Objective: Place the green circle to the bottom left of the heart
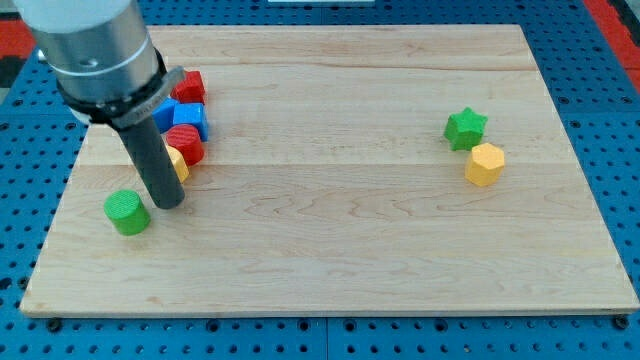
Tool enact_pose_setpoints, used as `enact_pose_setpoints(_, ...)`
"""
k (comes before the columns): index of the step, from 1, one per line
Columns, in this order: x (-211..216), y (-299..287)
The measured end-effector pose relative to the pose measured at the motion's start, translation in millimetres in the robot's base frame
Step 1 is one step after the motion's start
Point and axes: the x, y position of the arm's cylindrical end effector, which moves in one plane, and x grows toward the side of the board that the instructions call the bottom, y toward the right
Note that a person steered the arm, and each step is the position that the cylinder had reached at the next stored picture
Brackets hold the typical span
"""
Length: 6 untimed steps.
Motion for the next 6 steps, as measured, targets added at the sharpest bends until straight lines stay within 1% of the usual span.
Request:
enact_pose_setpoints(1,50,22)
enact_pose_setpoints(2,79,-5)
enact_pose_setpoints(3,89,-19)
enact_pose_setpoints(4,83,-40)
enact_pose_setpoints(5,61,-67)
enact_pose_setpoints(6,49,-75)
